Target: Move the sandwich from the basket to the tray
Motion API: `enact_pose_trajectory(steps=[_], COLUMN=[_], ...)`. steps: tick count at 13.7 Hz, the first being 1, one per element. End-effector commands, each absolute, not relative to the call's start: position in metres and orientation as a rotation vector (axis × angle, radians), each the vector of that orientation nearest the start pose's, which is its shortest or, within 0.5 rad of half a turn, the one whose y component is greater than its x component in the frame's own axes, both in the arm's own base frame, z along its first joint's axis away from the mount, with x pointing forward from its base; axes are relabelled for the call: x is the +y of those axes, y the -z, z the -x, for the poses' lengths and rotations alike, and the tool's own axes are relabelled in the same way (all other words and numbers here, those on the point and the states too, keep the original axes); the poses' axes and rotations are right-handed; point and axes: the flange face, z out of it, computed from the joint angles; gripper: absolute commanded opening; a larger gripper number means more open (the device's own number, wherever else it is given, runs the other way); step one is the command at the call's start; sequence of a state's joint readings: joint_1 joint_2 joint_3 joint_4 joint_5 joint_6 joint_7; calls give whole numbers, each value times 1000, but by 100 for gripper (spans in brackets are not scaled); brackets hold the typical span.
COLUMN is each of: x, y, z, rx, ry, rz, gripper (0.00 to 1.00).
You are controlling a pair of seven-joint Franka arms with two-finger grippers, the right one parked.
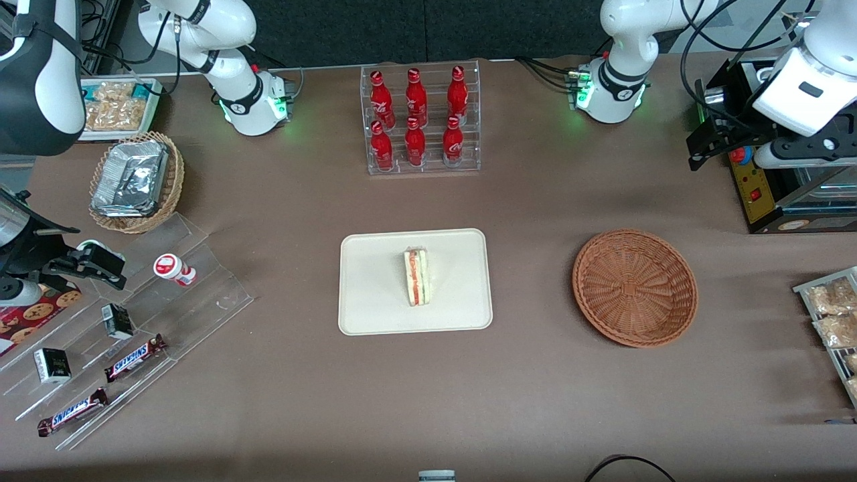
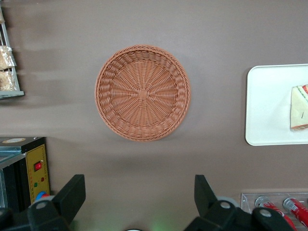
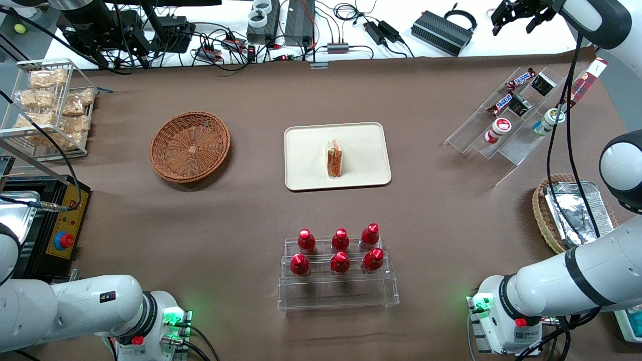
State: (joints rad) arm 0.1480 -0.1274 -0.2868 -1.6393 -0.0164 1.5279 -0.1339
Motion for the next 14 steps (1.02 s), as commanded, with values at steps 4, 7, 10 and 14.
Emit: enact_pose_trajectory(steps=[4, 7, 10, 14], x=[-71, -70, -70, -72], y=[-660, -661, -659, -660], z=[-508, -507, -508, -507], rx=[9, 4, 5, 11], ry=[5, 10, 2, 6], rz=[3136, 3136, 3137, 3132], gripper=[100, 100, 100, 100])
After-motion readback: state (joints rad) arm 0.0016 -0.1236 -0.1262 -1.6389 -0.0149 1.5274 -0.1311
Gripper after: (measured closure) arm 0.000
